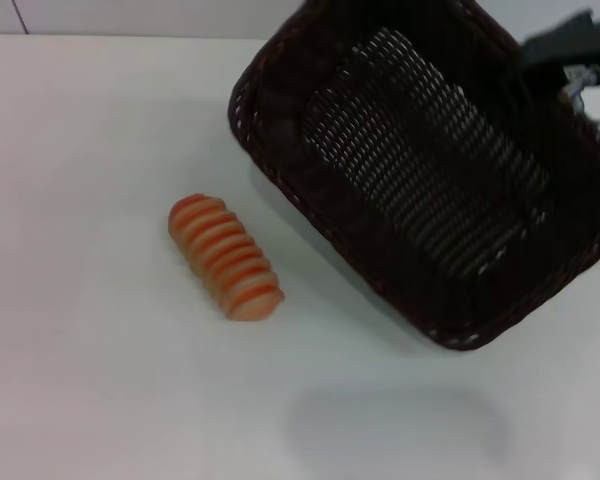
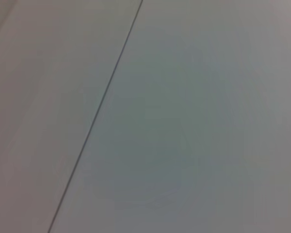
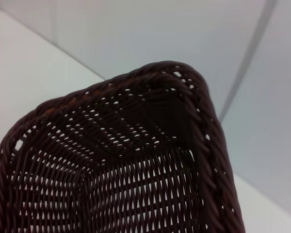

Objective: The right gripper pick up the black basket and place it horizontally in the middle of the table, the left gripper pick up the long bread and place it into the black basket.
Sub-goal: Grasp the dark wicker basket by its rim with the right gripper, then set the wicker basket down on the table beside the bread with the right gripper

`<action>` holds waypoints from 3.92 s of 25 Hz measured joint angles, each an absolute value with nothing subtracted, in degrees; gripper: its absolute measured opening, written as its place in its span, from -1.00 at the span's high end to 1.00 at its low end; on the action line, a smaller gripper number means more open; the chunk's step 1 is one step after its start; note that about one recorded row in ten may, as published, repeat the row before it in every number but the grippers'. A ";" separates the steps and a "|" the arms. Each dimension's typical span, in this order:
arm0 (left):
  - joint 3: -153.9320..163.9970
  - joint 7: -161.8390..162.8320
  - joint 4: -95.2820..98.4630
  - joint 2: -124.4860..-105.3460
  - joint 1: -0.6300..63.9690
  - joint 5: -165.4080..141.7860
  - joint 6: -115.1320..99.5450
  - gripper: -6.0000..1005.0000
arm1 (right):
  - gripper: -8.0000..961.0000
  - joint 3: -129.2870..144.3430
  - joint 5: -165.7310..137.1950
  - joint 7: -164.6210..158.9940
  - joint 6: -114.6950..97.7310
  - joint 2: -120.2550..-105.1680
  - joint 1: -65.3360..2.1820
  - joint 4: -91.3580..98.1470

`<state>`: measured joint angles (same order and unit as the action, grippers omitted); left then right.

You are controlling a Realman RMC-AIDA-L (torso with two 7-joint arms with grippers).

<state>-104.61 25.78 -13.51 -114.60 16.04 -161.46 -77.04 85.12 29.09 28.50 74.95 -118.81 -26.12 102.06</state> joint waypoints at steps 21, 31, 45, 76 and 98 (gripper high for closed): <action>-108.83 26.37 -14.85 -118.04 15.77 -161.44 -72.53 -0.67 | 0.71 84.33 33.64 54.83 99.60 -118.62 -40.05 108.47; -108.42 26.37 -14.85 -118.22 16.51 -161.46 -72.11 -0.67 | 0.72 89.13 37.14 50.13 100.27 -118.73 -40.54 107.79; -108.95 26.35 -14.85 -118.01 16.81 -161.50 -70.89 -0.67 | 0.71 93.62 37.89 44.01 100.98 -118.29 -41.41 104.74; -109.08 26.36 -14.85 -118.31 17.62 -161.46 -70.10 -0.67 | 0.73 98.32 31.48 44.88 100.08 -118.61 -46.50 94.78; -109.07 27.87 -14.63 -118.48 17.48 -161.46 -70.41 -0.66 | 0.33 103.05 30.11 44.56 98.62 -118.89 -49.06 91.14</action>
<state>-109.07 27.87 -14.63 -118.48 17.48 -161.46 -70.41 103.05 30.11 44.56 98.62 -118.89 -49.06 91.14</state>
